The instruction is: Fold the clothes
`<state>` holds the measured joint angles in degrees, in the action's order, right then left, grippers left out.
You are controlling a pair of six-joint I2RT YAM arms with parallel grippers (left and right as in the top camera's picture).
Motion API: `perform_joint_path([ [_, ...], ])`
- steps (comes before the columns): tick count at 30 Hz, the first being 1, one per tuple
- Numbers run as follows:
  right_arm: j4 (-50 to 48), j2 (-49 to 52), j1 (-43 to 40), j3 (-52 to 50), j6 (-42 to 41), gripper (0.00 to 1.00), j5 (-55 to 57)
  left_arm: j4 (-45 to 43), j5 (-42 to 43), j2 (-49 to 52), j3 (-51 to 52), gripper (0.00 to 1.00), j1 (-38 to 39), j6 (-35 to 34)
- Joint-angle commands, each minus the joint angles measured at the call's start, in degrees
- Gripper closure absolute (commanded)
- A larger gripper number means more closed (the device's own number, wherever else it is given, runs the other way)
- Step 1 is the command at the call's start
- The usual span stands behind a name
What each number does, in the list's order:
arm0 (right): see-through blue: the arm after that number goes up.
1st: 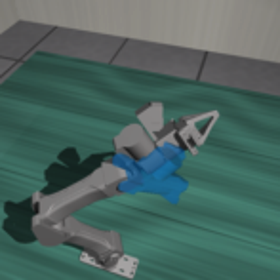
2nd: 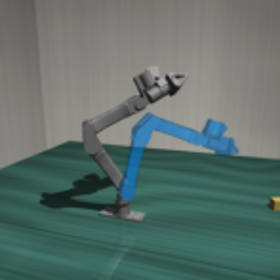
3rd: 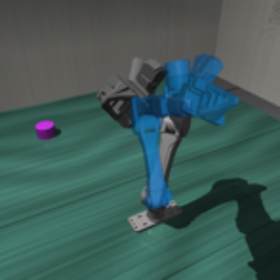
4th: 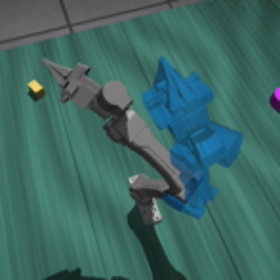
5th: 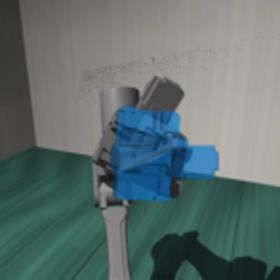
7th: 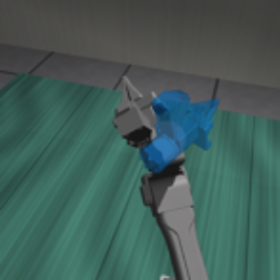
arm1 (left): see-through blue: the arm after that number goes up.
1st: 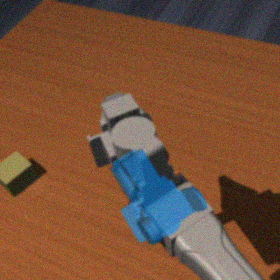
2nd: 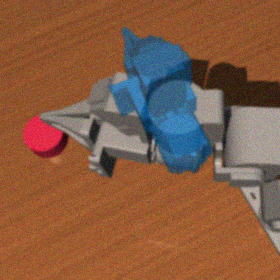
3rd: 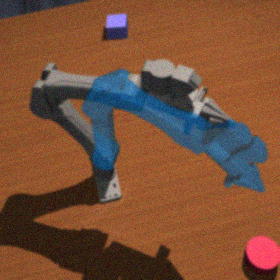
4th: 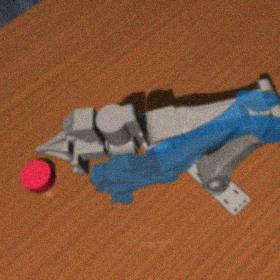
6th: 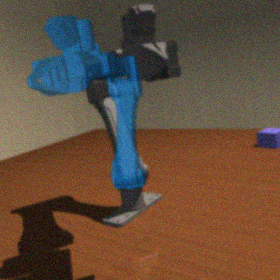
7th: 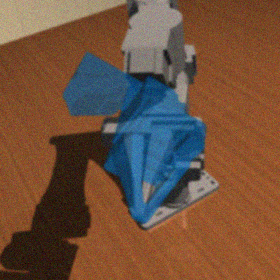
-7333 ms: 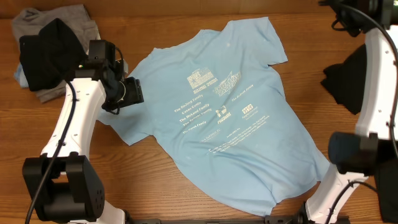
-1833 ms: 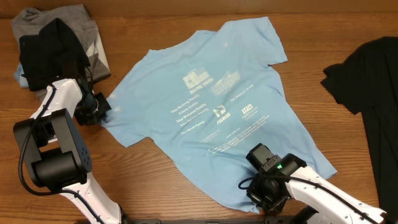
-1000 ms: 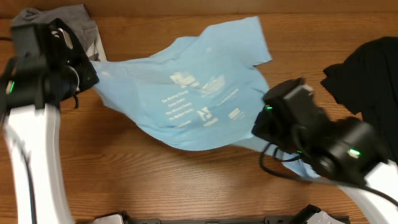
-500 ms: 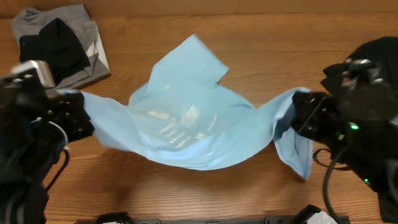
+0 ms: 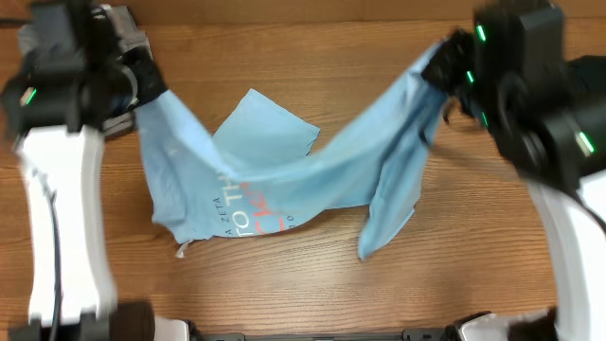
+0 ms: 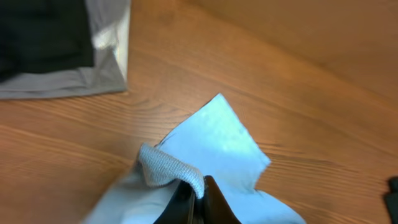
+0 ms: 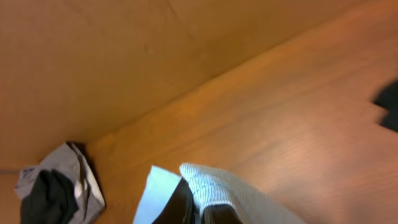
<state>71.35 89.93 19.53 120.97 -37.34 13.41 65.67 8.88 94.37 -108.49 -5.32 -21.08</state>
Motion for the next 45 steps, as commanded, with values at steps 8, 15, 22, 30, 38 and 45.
perform_joint_path([
  [8,-18.1,5.7,-14.8,4.4,8.9,0.96,-20.5,-4.8,0.9,12.7,-28.9,0.96,-0.5,-0.7],
  [15,-8.8,5.7,-24.2,17.6,12.6,0.96,-26.2,9.2,-0.5,12.6,-48.5,0.96,-2.6,1.1],
  [22,7.6,6.4,-24.9,16.0,15.1,0.96,-25.5,29.0,-9.3,14.2,-46.3,0.96,-2.6,3.3],
  [30,17.6,5.7,-24.9,14.0,14.7,0.96,-23.5,31.1,3.1,15.3,-37.4,0.96,-2.0,8.1],
  [38,22.1,-2.9,-24.9,14.1,14.9,0.96,-23.3,31.1,1.0,5.6,-36.9,0.96,5.3,7.1],
  [45,23.5,-5.4,-24.9,14.0,14.9,0.96,-23.3,31.1,-3.2,-5.4,-29.4,0.96,11.8,2.8],
])
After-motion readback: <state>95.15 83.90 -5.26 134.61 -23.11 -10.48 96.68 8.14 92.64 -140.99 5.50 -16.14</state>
